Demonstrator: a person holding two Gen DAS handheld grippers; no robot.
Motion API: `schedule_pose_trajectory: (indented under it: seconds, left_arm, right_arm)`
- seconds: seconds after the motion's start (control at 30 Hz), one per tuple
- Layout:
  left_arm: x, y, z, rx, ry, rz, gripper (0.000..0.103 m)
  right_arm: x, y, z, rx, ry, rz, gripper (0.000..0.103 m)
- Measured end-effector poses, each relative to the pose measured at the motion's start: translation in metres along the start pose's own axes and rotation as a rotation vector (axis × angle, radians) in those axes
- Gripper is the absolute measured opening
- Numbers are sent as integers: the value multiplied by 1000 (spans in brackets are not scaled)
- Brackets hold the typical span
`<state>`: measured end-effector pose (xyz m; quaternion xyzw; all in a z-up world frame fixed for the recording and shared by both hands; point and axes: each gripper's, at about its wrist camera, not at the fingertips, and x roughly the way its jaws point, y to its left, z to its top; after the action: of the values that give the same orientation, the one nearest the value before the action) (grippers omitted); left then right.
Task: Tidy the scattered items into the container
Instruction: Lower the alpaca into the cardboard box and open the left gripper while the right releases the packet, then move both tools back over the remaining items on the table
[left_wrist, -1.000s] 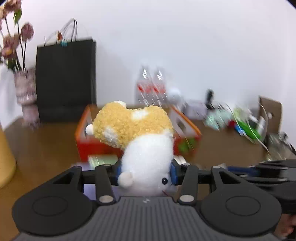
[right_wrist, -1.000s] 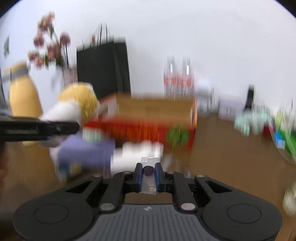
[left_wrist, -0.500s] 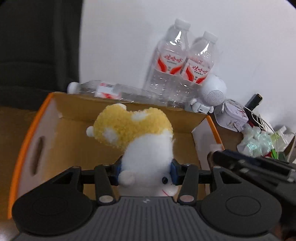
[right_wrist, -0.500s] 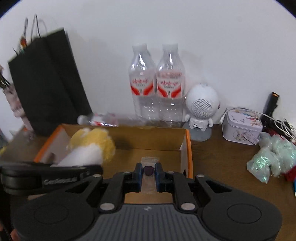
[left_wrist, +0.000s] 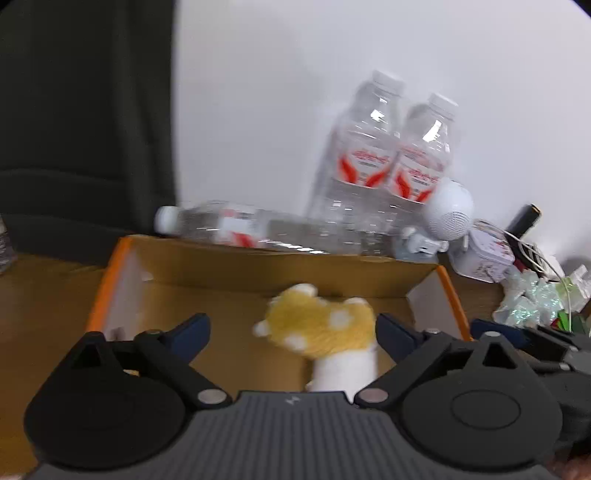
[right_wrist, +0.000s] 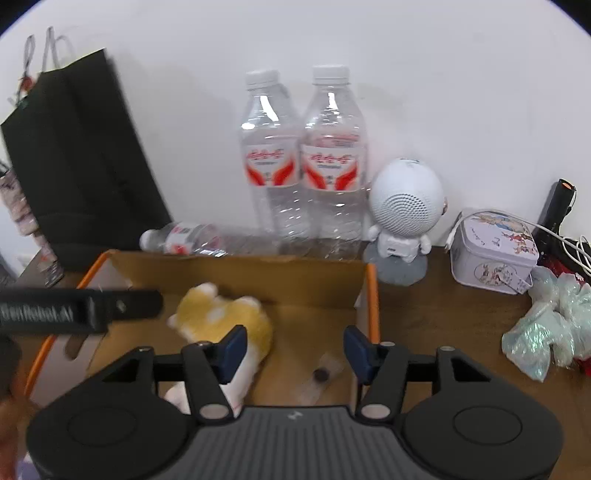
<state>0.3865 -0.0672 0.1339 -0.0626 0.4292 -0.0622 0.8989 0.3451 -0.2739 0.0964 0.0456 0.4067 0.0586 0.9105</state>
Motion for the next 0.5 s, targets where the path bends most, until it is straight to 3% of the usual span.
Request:
schedule_pose_trajectory:
  seconds: [0.17, 0.27, 0.37, 0.43, 0.5]
  left_arm:
    - [-55, 5, -20, 81, -39, 39, 103]
    - [-104, 15, -61, 145, -142, 71, 103]
    - [-157, 29, -132, 160, -309, 103, 103]
    - [-183, 36, -189, 192, -408, 86, 103]
    - [-197, 43, -246, 249, -464, 30, 103]
  right_arm:
    - [-48, 17, -10, -3, -19, 28, 79]
    - [-95, 29, -41, -24, -114, 52, 84]
    - [-145, 39, -101, -51, -297, 70, 101]
    - [-173, 46, -153, -68, -431, 62, 103]
    - [-188, 53, -202, -74, -489, 29, 103]
